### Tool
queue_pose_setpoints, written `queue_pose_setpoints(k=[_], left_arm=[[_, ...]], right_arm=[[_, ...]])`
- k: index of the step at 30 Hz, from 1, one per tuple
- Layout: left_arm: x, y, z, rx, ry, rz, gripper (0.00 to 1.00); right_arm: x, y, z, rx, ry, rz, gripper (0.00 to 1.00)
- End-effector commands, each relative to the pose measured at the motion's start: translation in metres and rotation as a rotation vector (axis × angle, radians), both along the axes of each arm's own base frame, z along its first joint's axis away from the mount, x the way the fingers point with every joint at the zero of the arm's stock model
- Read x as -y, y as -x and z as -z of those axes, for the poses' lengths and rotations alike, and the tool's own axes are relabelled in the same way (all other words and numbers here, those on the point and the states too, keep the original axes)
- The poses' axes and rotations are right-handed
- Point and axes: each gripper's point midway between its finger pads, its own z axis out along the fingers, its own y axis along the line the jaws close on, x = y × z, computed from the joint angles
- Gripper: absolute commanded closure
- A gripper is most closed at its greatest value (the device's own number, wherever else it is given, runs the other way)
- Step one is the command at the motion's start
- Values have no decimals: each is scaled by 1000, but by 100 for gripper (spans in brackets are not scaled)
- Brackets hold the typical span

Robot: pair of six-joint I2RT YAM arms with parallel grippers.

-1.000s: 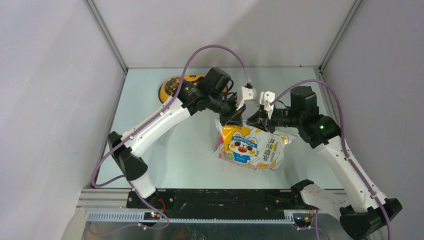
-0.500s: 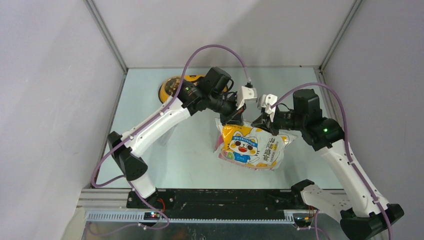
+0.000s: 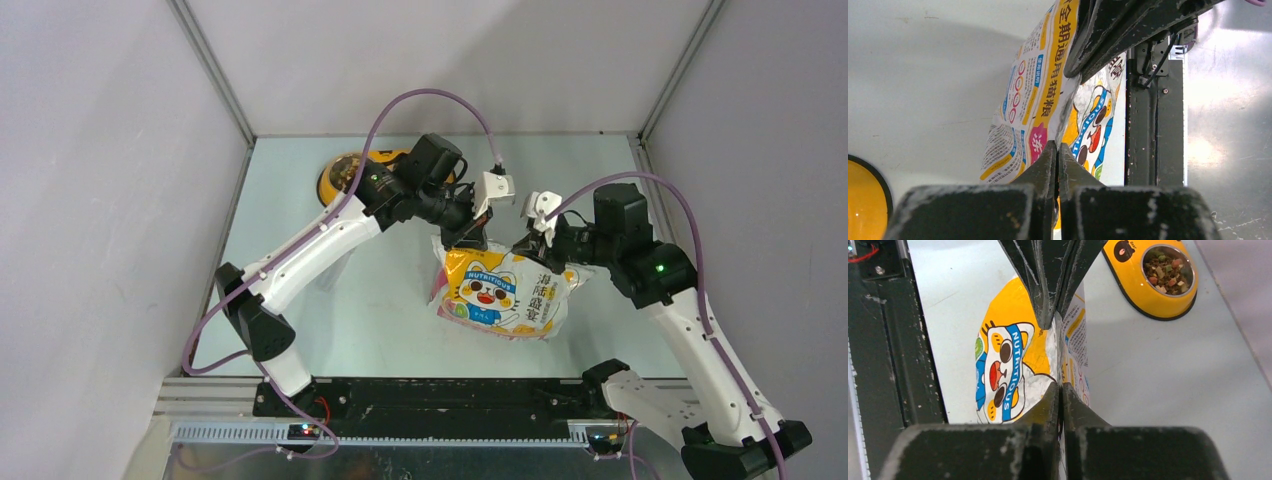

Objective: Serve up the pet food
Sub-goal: Close the pet food bag at the center of the board.

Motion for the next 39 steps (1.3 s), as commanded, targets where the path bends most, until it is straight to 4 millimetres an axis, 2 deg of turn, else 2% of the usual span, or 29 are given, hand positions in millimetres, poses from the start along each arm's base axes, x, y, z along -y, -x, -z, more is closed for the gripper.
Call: queue_pose_setpoints(k=[1, 5, 8, 11, 13, 15, 16, 17, 23, 24, 25, 27, 30, 32, 34, 35, 37, 39], left_arm=[[6, 13, -67, 84, 170, 37, 100], [5, 15, -67, 87, 166, 38, 100], [4, 15, -67, 89, 163, 38, 100], [3, 16, -67, 93, 164, 37, 100], [3, 16, -68, 95, 164, 39, 100], [3, 17, -69, 98, 165, 40, 100], [3, 17, -68, 98, 163, 40, 100], [3, 17, -68, 99, 164, 41, 100], [2, 19, -69, 103, 164, 43, 100], [2, 18, -69, 105, 162, 41, 100], [1, 19, -69, 105, 162, 40, 100], [0, 18, -70, 112, 160, 36, 100], [0, 18, -70, 114, 160, 35, 100], [0, 18, -71, 115, 161, 34, 100], [0, 18, -71, 116, 160, 34, 100], [0, 18, -71, 117, 160, 33, 100], [-1, 17, -70, 119, 158, 30, 100], [-1, 17, -70, 122, 155, 27, 100]], right_arm=[[9, -6, 8, -5, 41, 45, 100], [11, -6, 5, 3, 35, 56, 100], [16, -5, 7, 8, 55, 71, 78], [23, -4, 12, -1, 82, 86, 76], [27, -3, 17, -11, 101, 91, 78], [30, -5, 18, -13, 109, 107, 88], [31, -6, 18, -11, 110, 112, 97], [33, -7, 17, -9, 108, 119, 100], [39, -7, 3, 59, 92, 148, 100], [41, -7, 4, 59, 99, 155, 94], [45, -8, 5, 68, 118, 166, 80], [52, -6, 13, 63, 167, 175, 66], [63, -2, 24, 44, 231, 196, 61], [70, -3, 26, 51, 262, 219, 65], [76, -6, 24, 74, 283, 242, 75], [79, -9, 22, 93, 292, 262, 87], [83, -14, 13, 143, 295, 294, 98], [86, -19, 1, 200, 286, 331, 100]])
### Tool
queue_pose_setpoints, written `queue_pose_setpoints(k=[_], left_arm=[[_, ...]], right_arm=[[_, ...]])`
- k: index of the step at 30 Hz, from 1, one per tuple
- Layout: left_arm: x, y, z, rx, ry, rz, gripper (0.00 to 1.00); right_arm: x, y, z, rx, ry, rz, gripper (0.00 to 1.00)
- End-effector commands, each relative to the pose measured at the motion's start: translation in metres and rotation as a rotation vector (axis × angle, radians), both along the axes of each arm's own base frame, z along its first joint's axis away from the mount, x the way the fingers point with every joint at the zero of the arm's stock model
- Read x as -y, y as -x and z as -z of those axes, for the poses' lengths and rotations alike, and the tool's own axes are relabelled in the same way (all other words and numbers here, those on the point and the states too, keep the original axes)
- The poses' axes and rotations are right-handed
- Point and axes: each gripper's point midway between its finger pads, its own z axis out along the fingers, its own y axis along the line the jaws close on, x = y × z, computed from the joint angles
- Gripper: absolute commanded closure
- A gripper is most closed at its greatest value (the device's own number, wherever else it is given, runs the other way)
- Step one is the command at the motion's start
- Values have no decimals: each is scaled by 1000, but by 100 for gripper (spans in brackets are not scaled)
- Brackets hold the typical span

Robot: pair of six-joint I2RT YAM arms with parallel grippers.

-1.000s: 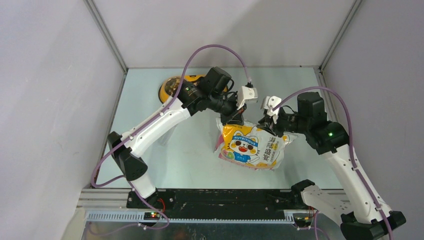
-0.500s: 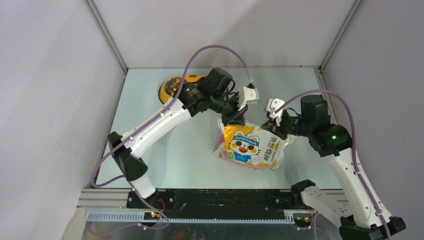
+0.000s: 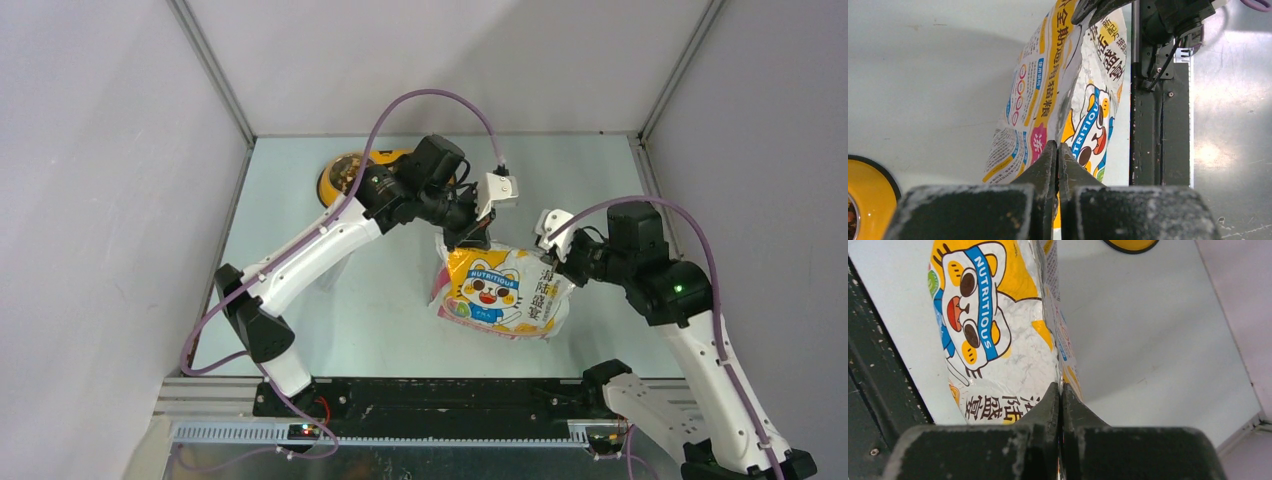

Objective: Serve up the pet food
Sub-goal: Close the pet food bag at the center of the board.

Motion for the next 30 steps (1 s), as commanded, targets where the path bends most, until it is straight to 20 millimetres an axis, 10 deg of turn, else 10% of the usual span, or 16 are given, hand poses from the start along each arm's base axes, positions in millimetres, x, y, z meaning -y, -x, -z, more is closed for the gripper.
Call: queue_pose_setpoints(k=[1, 10, 18, 24, 30], left_arm=[[-5, 15, -67, 92, 152, 31, 100], [-9, 16, -68, 108, 148, 31, 100], [-10, 26, -64, 131, 132, 73, 98], [0, 42, -53, 149, 92, 148, 38], [18, 44, -45, 198, 61, 179, 18]], right_arm=[[34, -26, -26, 193, 93, 176, 100], [18, -10, -66, 153, -32, 125, 98], [22, 5, -52, 58, -45, 77, 47], [33, 21, -39, -16, -23, 69, 34], [41, 26, -35, 0, 12, 74, 32]])
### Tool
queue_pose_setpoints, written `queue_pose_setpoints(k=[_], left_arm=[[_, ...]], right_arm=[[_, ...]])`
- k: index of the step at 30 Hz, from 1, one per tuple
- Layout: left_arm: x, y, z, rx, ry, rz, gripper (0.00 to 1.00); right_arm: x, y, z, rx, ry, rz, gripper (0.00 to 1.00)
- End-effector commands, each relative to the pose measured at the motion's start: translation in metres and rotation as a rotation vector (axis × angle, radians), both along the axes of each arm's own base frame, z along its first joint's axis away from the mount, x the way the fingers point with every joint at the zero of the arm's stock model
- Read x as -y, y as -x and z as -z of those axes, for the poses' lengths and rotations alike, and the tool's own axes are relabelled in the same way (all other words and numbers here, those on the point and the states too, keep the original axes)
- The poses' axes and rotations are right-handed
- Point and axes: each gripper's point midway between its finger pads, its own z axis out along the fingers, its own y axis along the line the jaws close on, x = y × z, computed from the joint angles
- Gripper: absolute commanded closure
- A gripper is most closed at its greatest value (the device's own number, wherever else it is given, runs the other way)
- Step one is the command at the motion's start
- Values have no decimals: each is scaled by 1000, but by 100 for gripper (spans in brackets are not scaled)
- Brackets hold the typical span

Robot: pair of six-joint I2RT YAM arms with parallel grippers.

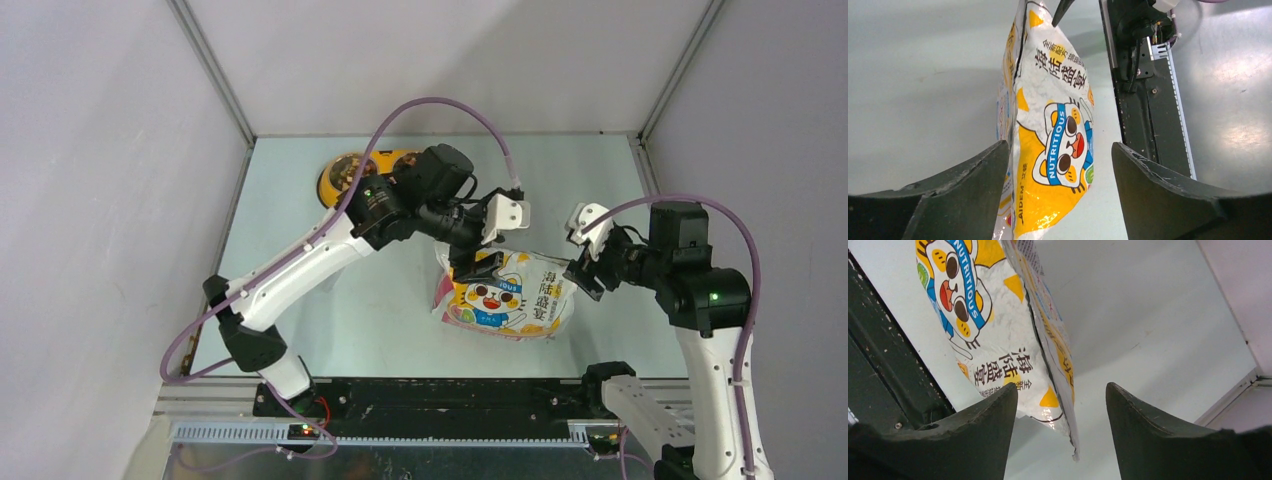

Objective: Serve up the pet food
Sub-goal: Close the pet food bag at the center of the board.

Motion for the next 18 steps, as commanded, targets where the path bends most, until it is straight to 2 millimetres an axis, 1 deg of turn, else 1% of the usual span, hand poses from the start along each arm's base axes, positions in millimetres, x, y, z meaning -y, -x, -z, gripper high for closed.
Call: queue_pose_setpoints(k=[1, 2, 3, 4, 5, 6, 7, 8, 12, 14, 15, 16, 17, 18], left_arm=[[12, -6, -5, 83, 7, 13, 17], [16, -9, -6, 103, 16, 12, 17], [20, -14, -2, 114, 5, 2, 17], [23, -18, -3, 130, 12, 0, 17], [27, -22, 2, 137, 2, -5, 17], [30, -24, 2, 151, 8, -5, 17], [34, -27, 6, 153, 1, -6, 18], [37, -28, 7, 162, 2, -3, 19], [49, -32, 20, 168, -13, 12, 24], [52, -32, 24, 160, -14, 18, 30], [53, -31, 24, 157, -12, 22, 36], [55, -31, 27, 151, -16, 26, 38], [56, -30, 27, 149, -16, 27, 44], [57, -30, 29, 146, -19, 28, 48]], right_arm=[[3, 5, -6, 42, 24, -23, 32], [6, 3, -3, 44, 32, -11, 32], [6, 1, -5, 59, 33, -9, 32], [6, -1, -4, 64, 33, -7, 32], [7, -2, -4, 69, 34, -9, 32], [6, -2, -3, 70, 32, -12, 33], [5, -2, -3, 74, 30, -19, 33], [5, -2, -2, 77, 29, -21, 35], [0, 4, 5, 69, 26, -76, 47], [-5, 7, 7, 68, 15, -110, 49], [-8, 10, 10, 61, 0, -129, 50], [-10, 11, 11, 61, -4, -141, 50], [-13, 13, 12, 54, -19, -157, 50], [-14, 14, 13, 55, -21, -168, 50]])
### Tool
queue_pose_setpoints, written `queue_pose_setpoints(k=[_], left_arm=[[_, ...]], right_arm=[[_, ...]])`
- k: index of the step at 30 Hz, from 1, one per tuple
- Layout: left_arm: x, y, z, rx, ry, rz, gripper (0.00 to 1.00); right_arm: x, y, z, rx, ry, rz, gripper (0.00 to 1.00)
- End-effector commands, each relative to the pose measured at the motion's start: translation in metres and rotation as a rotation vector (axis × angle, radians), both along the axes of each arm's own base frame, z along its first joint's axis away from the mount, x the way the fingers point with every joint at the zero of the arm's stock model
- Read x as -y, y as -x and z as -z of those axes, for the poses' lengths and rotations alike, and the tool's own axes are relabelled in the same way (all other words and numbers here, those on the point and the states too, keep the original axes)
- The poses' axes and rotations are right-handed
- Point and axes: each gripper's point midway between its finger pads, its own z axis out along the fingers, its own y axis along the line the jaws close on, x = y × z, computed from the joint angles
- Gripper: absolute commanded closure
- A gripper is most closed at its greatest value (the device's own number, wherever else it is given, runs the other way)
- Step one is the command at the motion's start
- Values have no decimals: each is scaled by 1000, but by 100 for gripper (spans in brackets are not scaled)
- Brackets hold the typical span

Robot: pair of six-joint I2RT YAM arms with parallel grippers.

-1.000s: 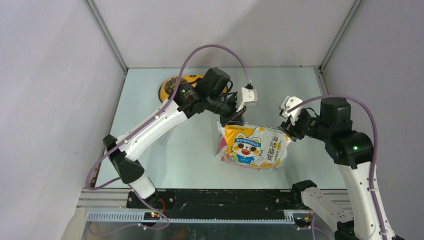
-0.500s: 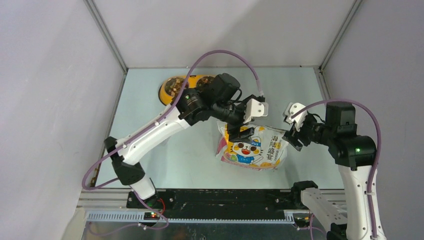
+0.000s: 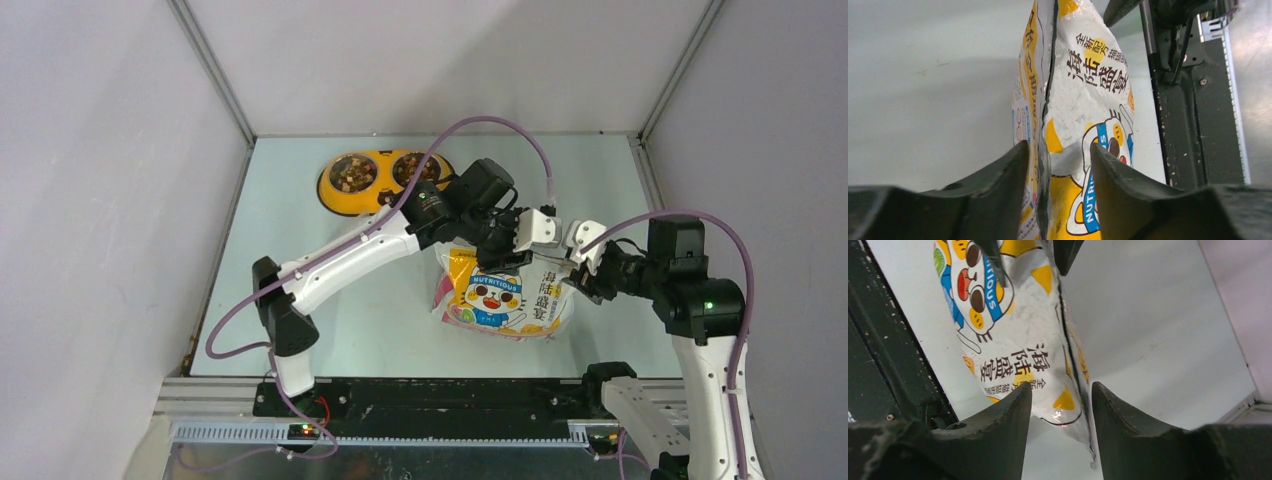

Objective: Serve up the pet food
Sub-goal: Close the pet food bag at the center of the board.

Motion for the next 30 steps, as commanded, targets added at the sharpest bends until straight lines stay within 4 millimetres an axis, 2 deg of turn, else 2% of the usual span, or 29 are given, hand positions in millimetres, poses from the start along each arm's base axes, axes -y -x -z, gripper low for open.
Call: queue_pose_setpoints(k=[1, 5, 11, 16, 21, 25, 29, 30], left_arm=[[12, 0, -28, 54, 79, 23, 54], [12, 0, -24, 51, 71, 22, 61], [11, 0, -18, 44, 60, 16, 66], [11, 0, -17, 39, 58, 12, 67], [11, 1, -16, 32, 56, 12, 67], [10, 1, -17, 33, 57, 12, 67], [9, 2, -15, 32, 51, 10, 67], [9, 2, -15, 32, 50, 11, 67]], right_arm=[[-15, 7, -1, 21, -50, -98, 48], [-19, 10, 3, 25, -58, -135, 40], [-20, 12, 8, 33, -51, -156, 43], [-18, 10, 16, 27, -34, -149, 53], [-17, 8, 18, 38, -20, -143, 61], [-15, 5, 18, 49, -9, -126, 71], [-14, 2, 17, 63, 6, -116, 87], [-13, 2, 16, 66, 8, -114, 95]])
